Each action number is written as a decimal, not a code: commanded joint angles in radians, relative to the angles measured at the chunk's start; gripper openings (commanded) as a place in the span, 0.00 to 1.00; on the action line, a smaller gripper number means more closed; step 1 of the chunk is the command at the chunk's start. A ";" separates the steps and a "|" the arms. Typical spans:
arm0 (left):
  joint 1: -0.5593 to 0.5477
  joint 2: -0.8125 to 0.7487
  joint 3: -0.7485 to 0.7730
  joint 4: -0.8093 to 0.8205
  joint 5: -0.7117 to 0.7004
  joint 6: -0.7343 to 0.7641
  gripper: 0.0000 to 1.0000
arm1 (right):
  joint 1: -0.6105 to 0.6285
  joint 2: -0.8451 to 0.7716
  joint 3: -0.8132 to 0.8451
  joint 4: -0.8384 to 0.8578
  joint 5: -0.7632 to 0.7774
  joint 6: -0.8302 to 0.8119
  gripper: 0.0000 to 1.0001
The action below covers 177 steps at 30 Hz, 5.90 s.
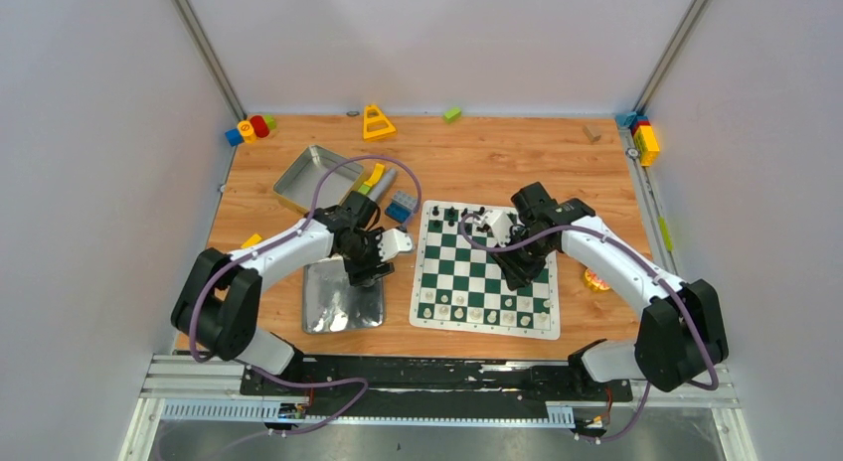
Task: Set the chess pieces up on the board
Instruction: Pick up the chess piece from the storage box, then place the chess piece on the chessboard.
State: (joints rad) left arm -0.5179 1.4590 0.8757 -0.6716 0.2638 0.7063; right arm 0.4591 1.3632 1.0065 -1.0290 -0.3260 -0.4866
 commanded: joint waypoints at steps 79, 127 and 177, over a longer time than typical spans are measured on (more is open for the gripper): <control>0.147 0.388 0.458 -0.276 0.578 -0.238 0.00 | 0.108 0.042 -0.031 0.790 -0.261 0.142 0.25; 0.147 0.558 0.629 -0.394 0.849 -0.311 0.00 | 0.366 0.245 0.081 0.867 -0.008 0.056 0.09; 0.165 0.091 0.394 -0.160 0.143 -0.374 0.81 | 0.296 0.197 0.055 0.093 0.067 -0.052 0.00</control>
State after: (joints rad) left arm -0.3584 1.5837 1.2823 -0.8497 0.4313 0.3408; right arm 0.7628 1.5261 1.0210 -0.9272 -0.2752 -0.5224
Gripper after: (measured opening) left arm 0.800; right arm 0.120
